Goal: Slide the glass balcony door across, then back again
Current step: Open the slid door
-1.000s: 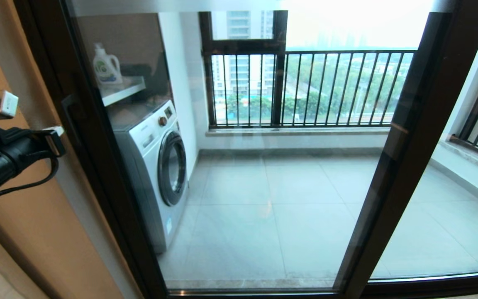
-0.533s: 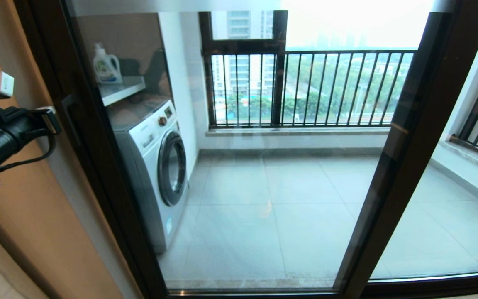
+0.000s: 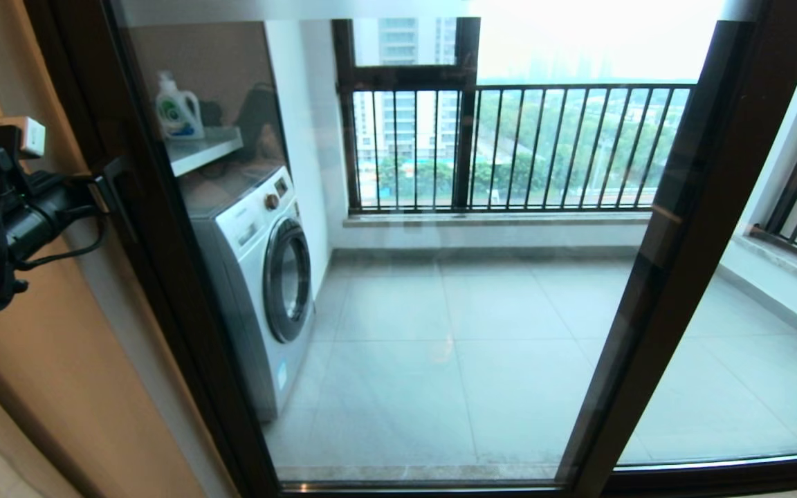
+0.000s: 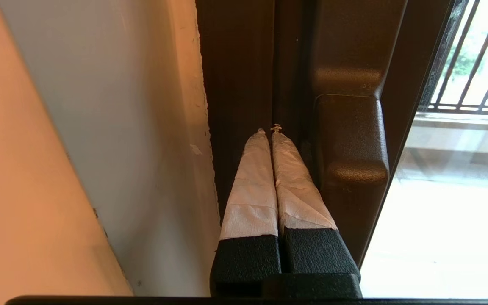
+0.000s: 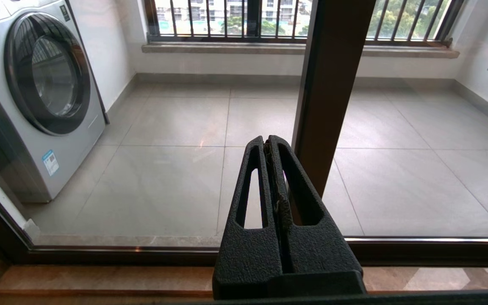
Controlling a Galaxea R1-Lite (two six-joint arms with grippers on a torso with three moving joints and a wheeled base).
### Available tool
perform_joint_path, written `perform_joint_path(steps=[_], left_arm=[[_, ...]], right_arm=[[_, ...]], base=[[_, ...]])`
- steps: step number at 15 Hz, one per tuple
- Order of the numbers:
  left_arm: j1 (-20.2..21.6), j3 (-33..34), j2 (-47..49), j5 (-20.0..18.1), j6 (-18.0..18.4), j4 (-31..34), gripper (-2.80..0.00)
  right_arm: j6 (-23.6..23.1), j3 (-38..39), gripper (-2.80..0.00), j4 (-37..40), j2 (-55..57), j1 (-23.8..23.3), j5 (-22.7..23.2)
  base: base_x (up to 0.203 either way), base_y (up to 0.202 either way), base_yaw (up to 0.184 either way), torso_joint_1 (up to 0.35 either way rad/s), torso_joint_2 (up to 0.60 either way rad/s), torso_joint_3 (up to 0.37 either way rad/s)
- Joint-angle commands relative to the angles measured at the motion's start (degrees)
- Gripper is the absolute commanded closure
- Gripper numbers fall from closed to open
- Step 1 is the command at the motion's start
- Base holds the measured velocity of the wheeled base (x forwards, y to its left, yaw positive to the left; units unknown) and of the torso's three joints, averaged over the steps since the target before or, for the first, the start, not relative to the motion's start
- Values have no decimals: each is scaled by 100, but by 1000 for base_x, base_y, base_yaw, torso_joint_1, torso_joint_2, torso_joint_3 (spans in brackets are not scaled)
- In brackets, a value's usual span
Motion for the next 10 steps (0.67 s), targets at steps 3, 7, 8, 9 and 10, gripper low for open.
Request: perform_joint_path(steps=[3,7,8,9,10], left_arm=[[-288,18,63,17,53,-29,0],[-556,10,48,52,53,-28,0],[-601,5,46,60,59,-28,0],[-653,2,46,75,62,-20,0],[-666,2,46,81,62,-20,0]], right_arm=[[-8,70,0,-2,5,1,3],[-4,70,0,-2,5,1,3],[0,70,0,-2,5,1,3],[-8,70,0,-2,5,1,3],[1,70,0,-2,5,1,3]], base=[[0,0,0,0,0,0],[0,0,0,0,0,0],[0,0,0,0,0,0],[0,0,0,0,0,0],[0,0,0,0,0,0]])
